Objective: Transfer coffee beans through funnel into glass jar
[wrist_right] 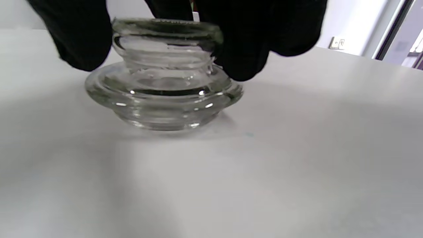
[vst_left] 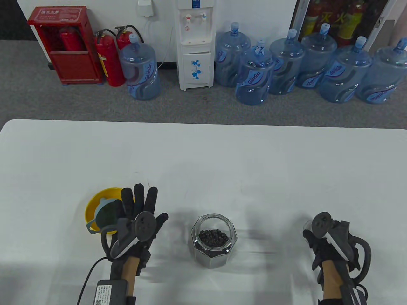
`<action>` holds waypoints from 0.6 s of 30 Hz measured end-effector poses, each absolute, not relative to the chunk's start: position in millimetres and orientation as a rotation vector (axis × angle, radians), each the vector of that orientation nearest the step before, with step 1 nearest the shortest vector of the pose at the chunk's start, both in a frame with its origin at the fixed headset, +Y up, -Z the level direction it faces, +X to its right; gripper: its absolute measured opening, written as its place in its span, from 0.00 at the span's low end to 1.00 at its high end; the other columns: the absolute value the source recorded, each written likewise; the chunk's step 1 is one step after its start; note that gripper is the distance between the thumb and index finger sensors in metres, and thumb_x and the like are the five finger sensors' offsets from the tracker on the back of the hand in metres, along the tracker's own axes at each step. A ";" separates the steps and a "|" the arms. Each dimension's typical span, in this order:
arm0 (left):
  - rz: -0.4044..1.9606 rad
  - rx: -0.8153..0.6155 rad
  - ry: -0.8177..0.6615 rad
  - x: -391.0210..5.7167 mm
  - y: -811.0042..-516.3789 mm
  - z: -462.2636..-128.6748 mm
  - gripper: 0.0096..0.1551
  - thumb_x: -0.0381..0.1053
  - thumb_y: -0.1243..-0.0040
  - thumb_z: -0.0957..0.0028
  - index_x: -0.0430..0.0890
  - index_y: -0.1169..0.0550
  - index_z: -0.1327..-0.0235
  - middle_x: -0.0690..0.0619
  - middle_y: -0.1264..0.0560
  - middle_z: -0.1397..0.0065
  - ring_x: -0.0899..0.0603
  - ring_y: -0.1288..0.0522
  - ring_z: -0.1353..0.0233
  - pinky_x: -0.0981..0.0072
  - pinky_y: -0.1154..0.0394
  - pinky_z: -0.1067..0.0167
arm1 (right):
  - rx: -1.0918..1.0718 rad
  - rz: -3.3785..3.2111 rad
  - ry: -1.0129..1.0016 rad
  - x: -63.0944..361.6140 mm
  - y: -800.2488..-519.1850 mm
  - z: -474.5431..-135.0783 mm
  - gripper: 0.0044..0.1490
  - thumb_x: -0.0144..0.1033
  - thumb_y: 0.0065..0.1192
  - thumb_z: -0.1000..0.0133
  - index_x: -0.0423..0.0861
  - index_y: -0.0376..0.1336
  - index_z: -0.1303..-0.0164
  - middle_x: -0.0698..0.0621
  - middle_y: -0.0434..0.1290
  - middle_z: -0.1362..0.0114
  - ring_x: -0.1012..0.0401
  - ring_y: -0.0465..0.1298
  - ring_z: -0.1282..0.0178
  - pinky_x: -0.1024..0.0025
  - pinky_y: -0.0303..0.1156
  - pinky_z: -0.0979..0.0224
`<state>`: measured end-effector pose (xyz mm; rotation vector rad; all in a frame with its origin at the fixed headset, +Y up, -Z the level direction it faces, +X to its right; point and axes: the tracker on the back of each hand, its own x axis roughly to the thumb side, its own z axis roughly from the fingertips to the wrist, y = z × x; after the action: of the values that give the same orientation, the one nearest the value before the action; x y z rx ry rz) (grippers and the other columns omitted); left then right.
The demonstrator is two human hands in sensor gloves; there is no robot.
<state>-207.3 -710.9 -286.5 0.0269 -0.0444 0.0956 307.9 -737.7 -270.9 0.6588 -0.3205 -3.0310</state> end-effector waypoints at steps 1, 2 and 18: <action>0.093 0.024 -0.045 -207.2 -711.0 -286.7 0.45 0.73 0.60 0.43 0.63 0.58 0.16 0.51 0.66 0.12 0.34 0.70 0.17 0.39 0.66 0.26 | 0.651 -3.044 -0.287 307.8 -738.1 -270.9 0.54 0.66 0.61 0.36 0.48 0.50 0.07 0.33 0.61 0.14 0.46 0.73 0.28 0.44 0.68 0.25; 0.091 0.022 -0.046 -207.1 -710.9 -286.7 0.45 0.73 0.60 0.43 0.63 0.57 0.16 0.51 0.66 0.12 0.34 0.70 0.16 0.39 0.66 0.26 | 0.640 -3.057 -0.248 308.0 -738.8 -271.3 0.53 0.65 0.63 0.36 0.46 0.51 0.08 0.31 0.62 0.16 0.45 0.74 0.29 0.44 0.69 0.26; 0.087 -0.014 -0.053 -206.2 -712.5 -287.1 0.46 0.72 0.57 0.43 0.62 0.57 0.16 0.50 0.66 0.13 0.34 0.71 0.17 0.38 0.66 0.26 | 0.256 -3.698 0.025 268.9 -640.2 -266.6 0.49 0.60 0.76 0.39 0.44 0.63 0.14 0.29 0.68 0.19 0.41 0.75 0.34 0.40 0.69 0.28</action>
<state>-206.2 -712.5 -287.1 -0.0136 -0.0532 0.0875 268.9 -640.2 -266.6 0.2559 0.0253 -3.6976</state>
